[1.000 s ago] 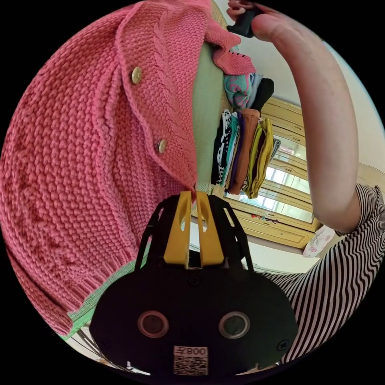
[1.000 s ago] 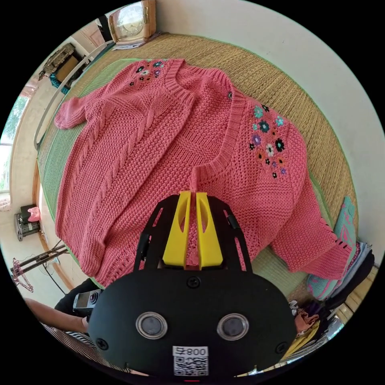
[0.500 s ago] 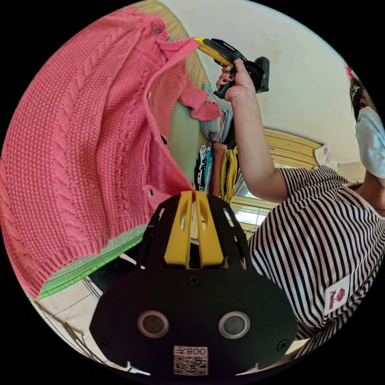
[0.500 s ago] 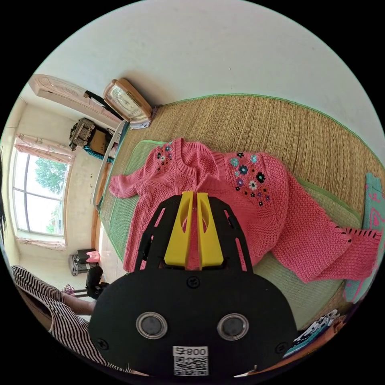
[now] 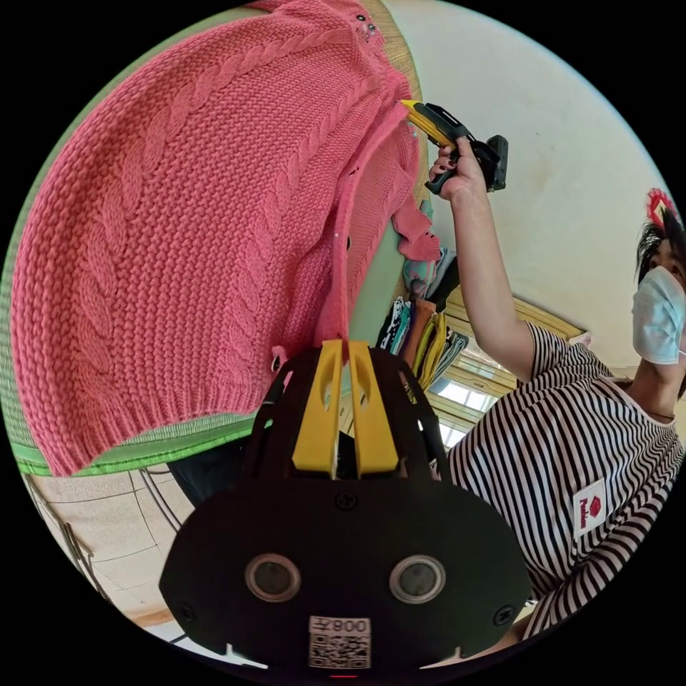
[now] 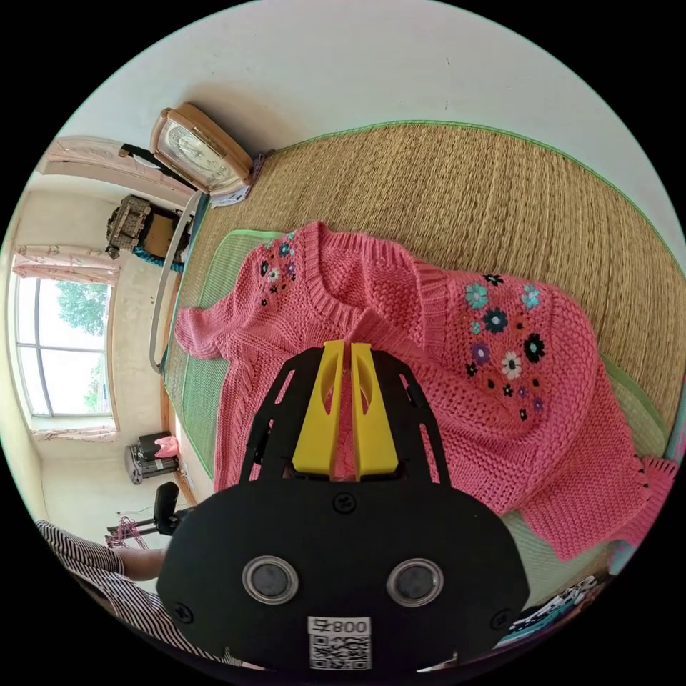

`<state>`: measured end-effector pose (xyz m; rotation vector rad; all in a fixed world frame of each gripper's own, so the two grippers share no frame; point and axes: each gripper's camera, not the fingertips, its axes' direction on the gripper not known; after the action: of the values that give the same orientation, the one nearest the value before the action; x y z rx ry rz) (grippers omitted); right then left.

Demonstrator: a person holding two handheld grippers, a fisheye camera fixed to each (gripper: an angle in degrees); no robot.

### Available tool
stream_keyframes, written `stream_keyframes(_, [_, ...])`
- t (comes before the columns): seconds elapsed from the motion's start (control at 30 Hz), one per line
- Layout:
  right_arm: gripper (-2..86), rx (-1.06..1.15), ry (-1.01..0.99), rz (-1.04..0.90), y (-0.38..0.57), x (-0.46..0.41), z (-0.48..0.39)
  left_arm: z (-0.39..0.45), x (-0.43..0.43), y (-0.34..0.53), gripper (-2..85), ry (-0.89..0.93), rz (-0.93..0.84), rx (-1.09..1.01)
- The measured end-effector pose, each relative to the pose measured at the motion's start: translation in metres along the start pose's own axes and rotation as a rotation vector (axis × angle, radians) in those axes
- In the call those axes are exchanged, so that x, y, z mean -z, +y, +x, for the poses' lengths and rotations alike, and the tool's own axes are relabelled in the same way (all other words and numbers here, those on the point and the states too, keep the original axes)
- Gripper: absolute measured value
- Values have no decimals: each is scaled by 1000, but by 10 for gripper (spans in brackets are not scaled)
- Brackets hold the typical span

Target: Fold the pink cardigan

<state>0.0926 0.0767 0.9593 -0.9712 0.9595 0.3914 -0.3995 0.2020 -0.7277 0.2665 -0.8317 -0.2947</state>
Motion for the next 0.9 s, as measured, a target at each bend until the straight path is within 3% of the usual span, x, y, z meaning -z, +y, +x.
stream_keyframes(0.37, [17,18,38,-61,-28,-58,8,-50,-9,9,62,-6,-64,-25])
stream_keyframes(0.67, [70,83,28,-17,-29,-69,6,-58,13,4,18,-69,-10,-33])
stream_keyframes(0.8, [80,149,-6,-13,22,-63,-4,-67,24,5,14,-86,14,4])
stream_keyframes(0.9, [80,234,-3,-169,91,-90,-25,-78,27,6,13,-60,26,51])
